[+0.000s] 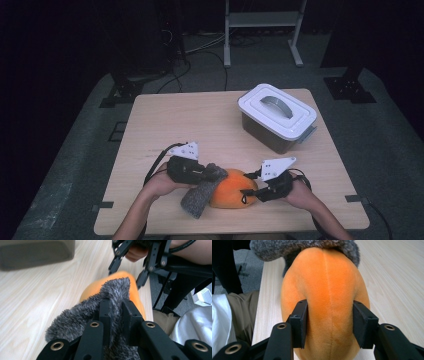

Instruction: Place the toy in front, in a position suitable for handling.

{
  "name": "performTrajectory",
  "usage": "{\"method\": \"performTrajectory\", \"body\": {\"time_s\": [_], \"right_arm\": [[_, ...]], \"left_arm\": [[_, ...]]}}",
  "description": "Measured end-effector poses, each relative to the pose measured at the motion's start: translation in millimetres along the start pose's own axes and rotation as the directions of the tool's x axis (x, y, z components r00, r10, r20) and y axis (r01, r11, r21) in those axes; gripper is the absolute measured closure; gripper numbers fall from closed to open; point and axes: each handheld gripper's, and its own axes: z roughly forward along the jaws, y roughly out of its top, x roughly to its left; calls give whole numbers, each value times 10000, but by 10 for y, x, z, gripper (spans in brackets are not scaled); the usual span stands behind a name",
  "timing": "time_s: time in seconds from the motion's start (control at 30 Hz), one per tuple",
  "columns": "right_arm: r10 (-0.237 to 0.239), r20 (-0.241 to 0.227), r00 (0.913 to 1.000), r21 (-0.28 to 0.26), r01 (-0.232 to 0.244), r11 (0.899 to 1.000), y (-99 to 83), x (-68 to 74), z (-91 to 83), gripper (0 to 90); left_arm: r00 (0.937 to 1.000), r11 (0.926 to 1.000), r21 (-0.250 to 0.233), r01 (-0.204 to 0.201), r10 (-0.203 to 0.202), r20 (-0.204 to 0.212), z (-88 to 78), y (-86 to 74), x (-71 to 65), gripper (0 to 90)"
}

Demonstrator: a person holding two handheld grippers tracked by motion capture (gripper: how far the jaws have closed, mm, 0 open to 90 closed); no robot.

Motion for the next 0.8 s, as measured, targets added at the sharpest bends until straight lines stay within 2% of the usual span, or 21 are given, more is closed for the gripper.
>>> {"method": "performTrajectory", "body": {"time_s": [0.07, 0.17, 0.23, 0.33, 0.47, 0.57, 0.63, 0.7, 0.73, 0.8], "right_arm": [[-69, 11, 10000, -37, 69, 10000, 33, 21, 15, 506], [-272, 97, 9996, 17, 271, 9996, 71, 48, 36, 476], [-194, 199, 9996, -7, 194, 9998, 62, 38, 36, 403], [251, 178, 9995, -209, -248, 9995, 36, 11, -3, 331], [501, 132, 9987, -106, -500, 9987, -1, -25, -49, 289], [731, -4, 9973, 27, -731, 9973, -49, -45, -6, 285], [921, -92, 9957, 75, -920, 9957, -51, -54, 51, 314], [918, -160, 9956, 96, -917, 9957, -34, -58, 61, 413], [750, -88, 9971, 70, -749, 9972, -22, -56, 52, 471], [404, 13, 9992, 77, -404, 9992, 6, -37, 31, 532]], "left_arm": [[9998, 9999, -57, -150, 151, 125, 33, 75, -32, 792], [9990, 9986, 309, -434, 432, 90, 111, 134, -61, 792], [9993, 9987, 354, -354, 351, 106, 128, 104, -47, 792], [9998, 9994, 282, -181, 181, 1, 105, 35, -23, 791], [9998, 9998, 168, 120, -117, -163, 18, -83, 10, 790], [9996, 9997, 99, 232, -231, -181, -37, -146, 22, 790], [9995, 9997, 66, 243, -242, -196, -38, -157, 20, 790], [9993, 9996, 44, 277, -276, -241, -49, -159, 21, 790], [9993, 9996, 22, 285, -284, -258, -56, -154, 20, 790], [9993, 9998, 41, 175, -174, -338, -79, -126, 15, 790]]}}
